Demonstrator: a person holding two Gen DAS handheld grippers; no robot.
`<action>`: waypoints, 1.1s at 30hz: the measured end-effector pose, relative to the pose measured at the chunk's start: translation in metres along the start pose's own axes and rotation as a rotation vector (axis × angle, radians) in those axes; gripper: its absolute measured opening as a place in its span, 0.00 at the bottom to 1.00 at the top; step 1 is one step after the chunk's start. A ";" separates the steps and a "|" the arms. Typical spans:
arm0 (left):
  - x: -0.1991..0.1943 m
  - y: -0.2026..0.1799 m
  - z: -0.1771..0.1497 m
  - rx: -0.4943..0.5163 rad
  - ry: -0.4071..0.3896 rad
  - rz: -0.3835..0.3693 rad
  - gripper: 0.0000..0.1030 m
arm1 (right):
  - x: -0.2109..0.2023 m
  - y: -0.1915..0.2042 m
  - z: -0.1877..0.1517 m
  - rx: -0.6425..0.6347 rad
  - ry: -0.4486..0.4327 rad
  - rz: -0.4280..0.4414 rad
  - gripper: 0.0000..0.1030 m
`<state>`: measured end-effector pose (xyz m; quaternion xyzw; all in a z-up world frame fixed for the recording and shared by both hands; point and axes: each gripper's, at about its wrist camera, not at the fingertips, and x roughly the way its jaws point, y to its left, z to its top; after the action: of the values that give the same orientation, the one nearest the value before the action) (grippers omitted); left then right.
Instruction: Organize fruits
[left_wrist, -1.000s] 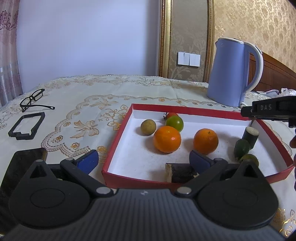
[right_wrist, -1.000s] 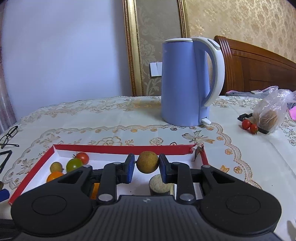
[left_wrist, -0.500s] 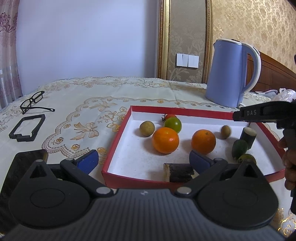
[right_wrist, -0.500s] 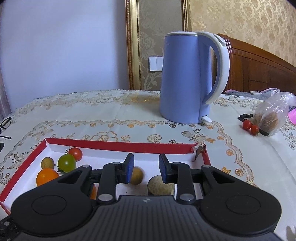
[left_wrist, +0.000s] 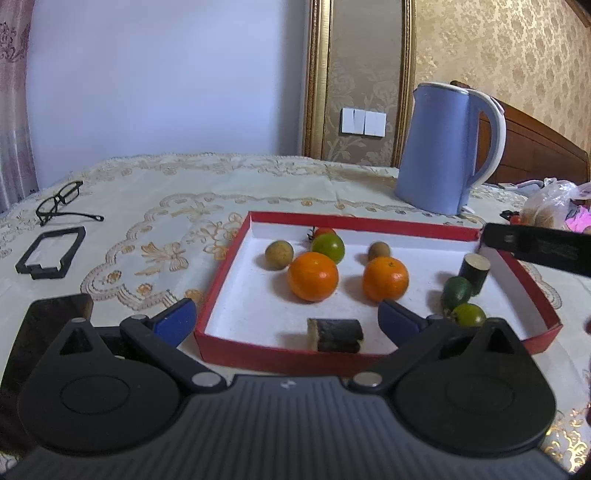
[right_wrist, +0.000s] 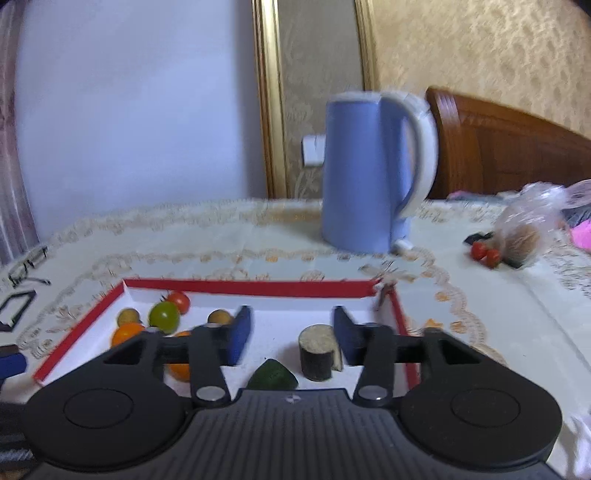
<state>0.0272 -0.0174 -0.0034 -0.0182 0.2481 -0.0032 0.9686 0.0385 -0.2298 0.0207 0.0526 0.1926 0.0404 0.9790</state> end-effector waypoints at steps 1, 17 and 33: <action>-0.001 0.000 0.000 -0.002 0.003 -0.004 1.00 | -0.010 0.000 -0.003 -0.005 -0.014 0.000 0.59; -0.008 -0.010 -0.013 0.051 0.008 0.007 1.00 | -0.065 -0.030 -0.053 0.001 0.064 0.024 0.91; -0.007 -0.006 -0.019 0.060 0.030 -0.006 1.00 | -0.054 0.015 -0.064 -0.214 0.148 0.152 0.91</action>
<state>0.0123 -0.0243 -0.0163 0.0102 0.2622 -0.0141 0.9649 -0.0364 -0.2142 -0.0163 -0.0407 0.2543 0.1386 0.9563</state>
